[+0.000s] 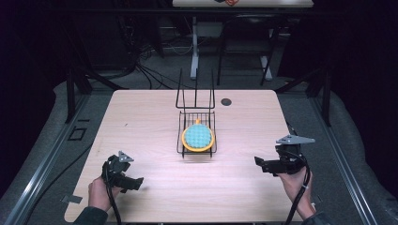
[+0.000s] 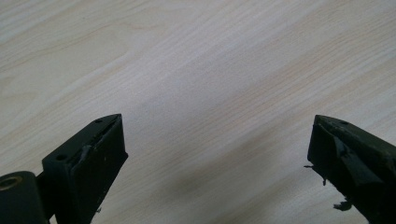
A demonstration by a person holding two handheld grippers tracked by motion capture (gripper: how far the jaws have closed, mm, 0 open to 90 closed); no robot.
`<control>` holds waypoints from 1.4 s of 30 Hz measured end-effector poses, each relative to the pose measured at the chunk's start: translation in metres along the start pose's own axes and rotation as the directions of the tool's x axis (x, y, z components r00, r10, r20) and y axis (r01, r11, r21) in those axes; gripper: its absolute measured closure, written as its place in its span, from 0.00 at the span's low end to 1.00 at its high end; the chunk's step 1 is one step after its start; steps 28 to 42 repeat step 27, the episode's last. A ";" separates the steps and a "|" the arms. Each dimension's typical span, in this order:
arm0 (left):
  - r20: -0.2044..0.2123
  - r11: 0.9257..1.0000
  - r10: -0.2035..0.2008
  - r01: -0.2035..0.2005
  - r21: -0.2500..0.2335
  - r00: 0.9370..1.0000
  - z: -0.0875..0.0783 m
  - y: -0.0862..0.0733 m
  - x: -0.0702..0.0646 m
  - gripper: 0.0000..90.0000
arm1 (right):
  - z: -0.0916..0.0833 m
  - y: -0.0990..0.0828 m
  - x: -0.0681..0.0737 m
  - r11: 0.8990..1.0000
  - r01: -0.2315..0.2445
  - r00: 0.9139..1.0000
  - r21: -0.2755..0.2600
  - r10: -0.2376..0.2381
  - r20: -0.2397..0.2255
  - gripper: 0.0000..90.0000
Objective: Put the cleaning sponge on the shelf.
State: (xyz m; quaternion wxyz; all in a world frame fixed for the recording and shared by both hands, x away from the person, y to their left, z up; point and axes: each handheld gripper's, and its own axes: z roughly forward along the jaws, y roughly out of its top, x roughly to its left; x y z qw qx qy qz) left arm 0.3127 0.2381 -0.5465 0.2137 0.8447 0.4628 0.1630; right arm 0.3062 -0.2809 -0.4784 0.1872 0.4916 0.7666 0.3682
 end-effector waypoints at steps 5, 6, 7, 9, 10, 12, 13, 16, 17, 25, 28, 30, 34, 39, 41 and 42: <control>0.007 1.000 0.002 -0.002 0.003 1.000 0.000 -0.001 0.000 0.05 | 0.005 -0.012 -0.010 1.000 -0.026 0.999 0.017 0.026 0.020 0.05; 0.009 1.000 0.004 -0.004 0.008 1.000 0.000 -0.001 0.001 0.05 | 0.007 -0.014 -0.012 0.999 -0.028 0.999 0.024 0.027 0.024 0.05; 0.011 1.000 0.006 -0.006 0.009 1.000 0.000 -0.001 0.001 0.05 | 0.008 -0.016 -0.014 0.999 -0.033 0.999 0.031 0.033 0.027 0.05; 0.013 1.000 0.007 -0.007 0.009 1.000 0.001 -0.001 0.001 0.05 | 0.009 -0.018 -0.015 0.999 -0.039 0.999 0.033 0.038 0.033 0.05; 0.014 1.000 0.009 -0.009 0.008 1.000 0.001 -0.001 0.001 0.05 | 0.010 -0.019 -0.017 0.998 -0.043 0.998 0.037 0.041 0.037 0.05; 0.021 1.000 0.013 -0.013 0.010 1.000 0.001 -0.001 0.002 0.05 | 0.012 -0.023 -0.023 0.997 -0.058 0.998 0.056 0.056 0.042 0.04; 0.024 1.000 0.012 -0.013 0.011 1.000 0.002 -0.001 0.002 0.05 | 0.014 -0.025 -0.024 0.997 -0.061 0.997 0.055 0.058 0.045 0.04; 0.027 1.000 0.020 -0.020 0.012 0.999 0.003 -0.001 0.002 0.05 | 0.017 -0.027 -0.029 0.996 -0.065 0.997 0.068 0.061 0.049 0.04; 0.027 1.000 0.020 -0.020 0.012 0.999 0.003 -0.001 0.002 0.05 | 0.017 -0.027 -0.029 0.996 -0.065 0.997 0.068 0.061 0.049 0.04; 0.026 0.999 0.028 -0.028 0.022 0.999 0.004 0.000 0.001 0.05 | 0.024 -0.030 -0.032 0.989 -0.038 0.998 0.141 0.032 0.046 0.09; 0.026 1.000 0.024 -0.025 0.019 0.999 0.004 0.000 0.001 0.05 | 0.024 -0.030 -0.033 0.989 -0.035 0.999 0.144 0.029 0.040 0.09; 0.026 1.000 0.024 -0.025 0.019 0.999 0.004 0.000 0.001 0.05 | 0.024 -0.030 -0.033 0.989 -0.035 0.999 0.144 0.029 0.040 0.09; 0.026 1.000 0.024 -0.025 0.019 0.999 0.004 0.000 0.001 0.05 | 0.024 -0.030 -0.033 0.989 -0.035 0.999 0.144 0.029 0.040 0.09; 0.026 1.000 0.024 -0.025 0.019 0.999 0.004 0.000 0.001 0.05 | 0.024 -0.030 -0.033 0.989 -0.035 0.999 0.144 0.029 0.040 0.09; 0.026 1.000 0.024 -0.025 0.019 0.999 0.004 0.000 0.001 0.05 | 0.024 -0.030 -0.033 0.989 -0.035 0.999 0.144 0.029 0.040 0.09; 0.026 1.000 0.024 -0.025 0.019 0.999 0.004 0.000 0.001 0.05 | 0.024 -0.030 -0.033 0.989 -0.035 0.999 0.144 0.029 0.040 0.09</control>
